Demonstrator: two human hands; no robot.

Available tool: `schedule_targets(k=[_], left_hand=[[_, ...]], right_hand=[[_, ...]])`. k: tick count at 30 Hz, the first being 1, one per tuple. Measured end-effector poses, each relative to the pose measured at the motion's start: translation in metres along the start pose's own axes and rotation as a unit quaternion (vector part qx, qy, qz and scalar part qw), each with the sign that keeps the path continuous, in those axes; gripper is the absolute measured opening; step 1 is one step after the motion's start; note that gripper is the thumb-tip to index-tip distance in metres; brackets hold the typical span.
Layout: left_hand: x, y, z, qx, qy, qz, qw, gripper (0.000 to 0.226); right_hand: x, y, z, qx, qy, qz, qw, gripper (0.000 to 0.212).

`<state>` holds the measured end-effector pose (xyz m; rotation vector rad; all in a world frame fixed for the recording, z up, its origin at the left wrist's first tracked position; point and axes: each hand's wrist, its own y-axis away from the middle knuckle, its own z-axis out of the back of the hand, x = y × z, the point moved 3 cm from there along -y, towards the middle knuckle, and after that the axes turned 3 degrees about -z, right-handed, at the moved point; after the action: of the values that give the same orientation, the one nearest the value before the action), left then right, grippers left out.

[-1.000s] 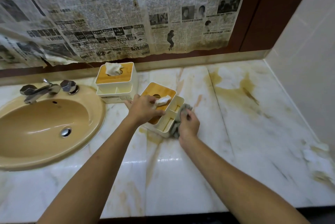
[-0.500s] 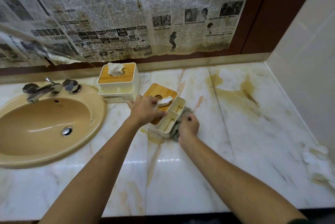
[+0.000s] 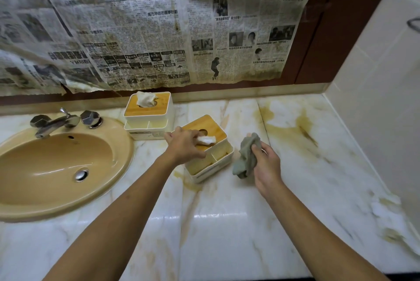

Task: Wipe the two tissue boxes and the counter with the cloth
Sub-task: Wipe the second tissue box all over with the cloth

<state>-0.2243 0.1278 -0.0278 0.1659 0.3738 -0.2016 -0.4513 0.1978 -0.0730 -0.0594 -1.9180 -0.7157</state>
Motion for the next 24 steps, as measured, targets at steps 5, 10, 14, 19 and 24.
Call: schedule_targets(k=[5,10,14,19,24], left_hand=[[-0.007,-0.009,0.008,0.066,-0.022,-0.077,0.995,0.056],[-0.012,-0.01,0.011,0.08,-0.027,-0.115,0.99,0.051],[-0.015,-0.009,0.008,0.081,-0.01,-0.133,0.988,0.05],[-0.018,-0.011,0.002,0.091,0.007,-0.143,0.985,0.049],[-0.019,-0.017,0.003,0.026,0.056,-0.101,0.993,0.042]], right_hand=[[0.012,0.011,0.014,0.019,0.005,0.025,0.999,0.024],[0.019,0.022,0.019,0.023,0.007,0.038,0.999,0.022],[0.018,0.027,0.02,0.02,0.007,0.034,0.999,0.022],[0.02,0.031,0.018,0.028,0.013,0.034,0.999,0.022],[0.024,0.032,0.018,0.048,0.005,0.029,0.998,0.021]])
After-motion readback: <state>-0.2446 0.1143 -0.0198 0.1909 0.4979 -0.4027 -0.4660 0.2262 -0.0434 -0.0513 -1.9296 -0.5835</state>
